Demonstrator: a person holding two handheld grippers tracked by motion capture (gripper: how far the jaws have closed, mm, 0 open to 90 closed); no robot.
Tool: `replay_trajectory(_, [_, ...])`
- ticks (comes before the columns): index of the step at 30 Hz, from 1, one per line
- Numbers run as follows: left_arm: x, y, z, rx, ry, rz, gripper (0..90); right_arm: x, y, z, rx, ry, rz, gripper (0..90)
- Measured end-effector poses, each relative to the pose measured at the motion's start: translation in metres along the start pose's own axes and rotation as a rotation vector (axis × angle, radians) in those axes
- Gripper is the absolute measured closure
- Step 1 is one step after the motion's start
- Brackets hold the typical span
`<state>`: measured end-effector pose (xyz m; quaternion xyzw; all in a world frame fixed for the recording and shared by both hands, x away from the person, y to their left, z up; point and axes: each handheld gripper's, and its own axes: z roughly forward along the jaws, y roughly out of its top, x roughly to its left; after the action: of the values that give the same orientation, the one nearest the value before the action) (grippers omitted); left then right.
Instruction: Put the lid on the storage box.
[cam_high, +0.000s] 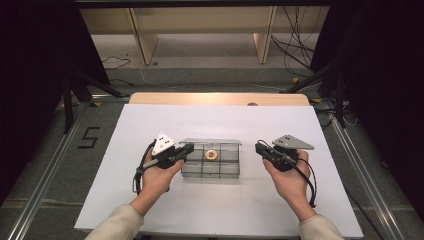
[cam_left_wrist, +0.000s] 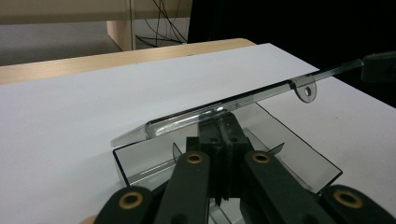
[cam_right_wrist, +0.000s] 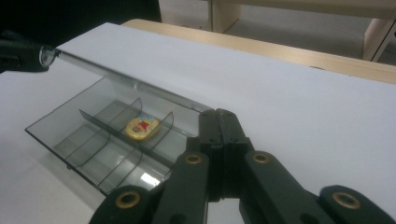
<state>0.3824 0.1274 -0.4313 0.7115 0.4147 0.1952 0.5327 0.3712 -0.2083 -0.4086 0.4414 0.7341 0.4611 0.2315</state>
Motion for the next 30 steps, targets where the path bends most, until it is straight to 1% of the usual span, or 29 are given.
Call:
replay_trajectory(2, [0.000, -0.001, 0.000, 0.002, 0.001, -0.004, 89.9, 0.001, 0.002, 0.001, -0.002, 0.002, -0.001, 90.0])
replay_trajectory(12, [-0.002, -0.007, -0.001, 0.029, -0.009, 0.010, 89.9, 0.002, 0.008, 0.007, -0.011, 0.024, 0.000, 90.0])
replay_trajectory(20, [-0.003, -0.011, -0.004, 0.045, -0.018, 0.017, 89.8, 0.007, 0.014, 0.011, -0.021, 0.039, -0.007, 90.0])
replay_trajectory(26, [-0.003, -0.013, -0.004, 0.053, -0.018, 0.015, 89.9, 0.013, 0.017, 0.013, -0.025, 0.062, -0.013, 90.0])
replay_trajectory(27, [-0.003, -0.013, -0.005, 0.057, -0.019, 0.022, 89.9, 0.014, 0.018, 0.013, -0.025, 0.064, -0.016, 90.0])
replay_trajectory(30, [-0.003, -0.014, -0.005, 0.059, -0.022, 0.023, 89.9, 0.016, 0.018, 0.014, -0.023, 0.073, -0.018, 90.0])
